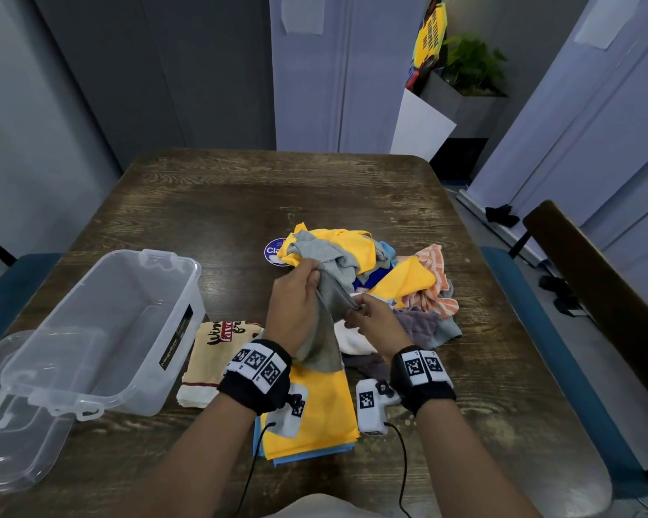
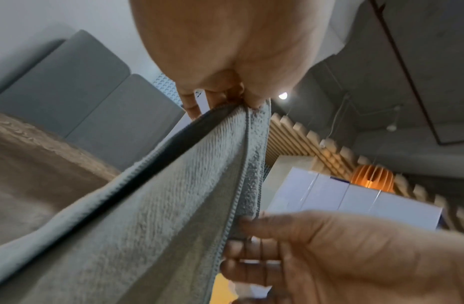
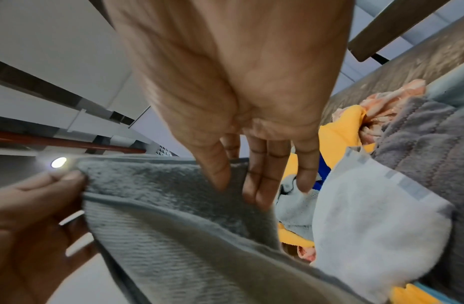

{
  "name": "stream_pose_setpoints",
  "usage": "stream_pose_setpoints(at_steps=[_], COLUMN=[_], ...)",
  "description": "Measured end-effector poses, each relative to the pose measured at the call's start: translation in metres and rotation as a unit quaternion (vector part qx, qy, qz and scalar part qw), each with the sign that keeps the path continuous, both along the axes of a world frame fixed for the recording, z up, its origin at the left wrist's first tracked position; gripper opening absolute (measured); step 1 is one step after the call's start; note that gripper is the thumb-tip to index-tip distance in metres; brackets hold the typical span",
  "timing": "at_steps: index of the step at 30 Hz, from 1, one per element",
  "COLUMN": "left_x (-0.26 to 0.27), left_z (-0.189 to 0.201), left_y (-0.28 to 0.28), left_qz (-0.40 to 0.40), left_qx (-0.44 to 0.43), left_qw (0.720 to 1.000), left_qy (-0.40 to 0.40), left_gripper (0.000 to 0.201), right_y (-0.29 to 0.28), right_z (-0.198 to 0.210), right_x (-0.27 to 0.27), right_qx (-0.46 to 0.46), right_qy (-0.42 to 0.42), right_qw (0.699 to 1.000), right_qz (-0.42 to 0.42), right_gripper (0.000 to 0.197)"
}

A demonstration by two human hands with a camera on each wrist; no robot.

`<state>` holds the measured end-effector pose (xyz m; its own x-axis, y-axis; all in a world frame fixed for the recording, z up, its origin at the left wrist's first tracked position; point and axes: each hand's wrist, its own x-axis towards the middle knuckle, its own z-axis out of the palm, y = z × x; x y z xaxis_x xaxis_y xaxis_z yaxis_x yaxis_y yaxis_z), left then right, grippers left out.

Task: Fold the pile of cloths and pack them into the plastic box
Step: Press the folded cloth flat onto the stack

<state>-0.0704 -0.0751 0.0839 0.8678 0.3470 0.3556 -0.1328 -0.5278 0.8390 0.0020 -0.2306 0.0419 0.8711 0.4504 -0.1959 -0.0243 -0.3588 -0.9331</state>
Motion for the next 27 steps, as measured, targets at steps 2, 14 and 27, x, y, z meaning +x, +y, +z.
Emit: stream_pose_setpoints(at_steps=[2, 14, 27], left_x=[-0.003, 0.012, 0.016], left_z=[0.021, 0.046, 0.051], left_y=[-0.001, 0.047, 0.073], left_qz=[0.005, 0.118, 0.121], left_qx=[-0.022, -0.093, -0.097], left_qw=[0.999, 0.984, 0.982], left_qy=[-0.037, -0.091, -0.106], left_gripper=[0.020, 0.018, 0.019], right_y=[-0.002, -0.001, 0.015], right_z=[0.002, 0.060, 0.113], right_x=[0.002, 0.018, 0.049], right_qx=[0.007, 0.132, 0.205], right_qy=[-0.036, -0.151, -0.228], right_qw=[0.999, 0.977, 0.948], right_qz=[-0.014, -0.073, -0.087], right_gripper=[0.007, 0.012, 0.007])
